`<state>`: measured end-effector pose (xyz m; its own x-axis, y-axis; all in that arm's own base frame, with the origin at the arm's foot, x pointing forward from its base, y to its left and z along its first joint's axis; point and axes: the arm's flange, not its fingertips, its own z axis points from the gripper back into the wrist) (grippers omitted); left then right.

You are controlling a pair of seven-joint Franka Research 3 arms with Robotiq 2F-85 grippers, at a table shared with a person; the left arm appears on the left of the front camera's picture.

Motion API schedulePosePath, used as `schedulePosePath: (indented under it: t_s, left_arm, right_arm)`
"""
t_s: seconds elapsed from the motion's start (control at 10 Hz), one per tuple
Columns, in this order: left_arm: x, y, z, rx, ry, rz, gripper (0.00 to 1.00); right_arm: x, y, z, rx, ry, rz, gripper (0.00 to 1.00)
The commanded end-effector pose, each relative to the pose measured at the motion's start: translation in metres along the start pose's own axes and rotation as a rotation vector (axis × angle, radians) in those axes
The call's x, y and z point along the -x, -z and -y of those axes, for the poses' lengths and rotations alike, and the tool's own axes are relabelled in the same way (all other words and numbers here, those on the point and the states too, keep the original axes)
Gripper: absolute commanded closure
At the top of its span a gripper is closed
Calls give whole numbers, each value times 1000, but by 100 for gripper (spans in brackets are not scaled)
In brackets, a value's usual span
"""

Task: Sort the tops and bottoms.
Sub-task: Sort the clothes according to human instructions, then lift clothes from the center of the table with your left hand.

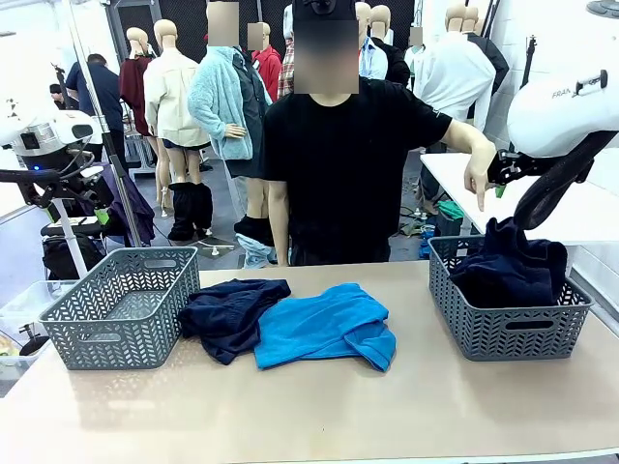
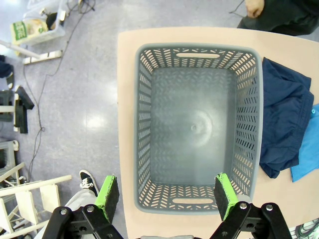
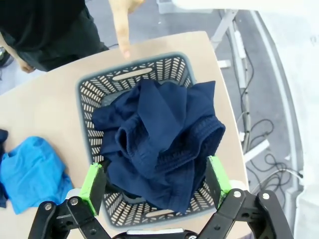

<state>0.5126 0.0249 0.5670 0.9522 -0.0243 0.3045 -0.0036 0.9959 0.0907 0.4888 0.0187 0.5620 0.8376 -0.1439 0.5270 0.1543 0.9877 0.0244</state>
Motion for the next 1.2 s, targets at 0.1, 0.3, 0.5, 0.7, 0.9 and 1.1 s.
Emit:
schedulePosePath:
  t_s: [0.1, 0.3, 0.5, 0.7, 0.9, 1.1]
  left_arm:
    - [-1, -1, -2, 12, -13, 6, 0]
    - [-1, -1, -2, 12, -13, 6, 0]
    - [-1, -1, -2, 12, -13, 6, 0]
    - [-1, -1, -2, 12, -13, 6, 0]
    - [-1, -1, -2, 12, -13, 6, 0]
    - [0, 0, 0, 0, 0, 0, 0]
  right_arm:
    - [0, 0, 0, 0, 0, 0, 0]
    - [0, 0, 0, 0, 0, 0, 0]
    - [0, 0, 0, 0, 0, 0, 0]
    - [0, 0, 0, 0, 0, 0, 0]
    - [0, -1, 0, 0, -1, 2, 0]
    - [-4, -5, 26, 81, 37, 35, 0]
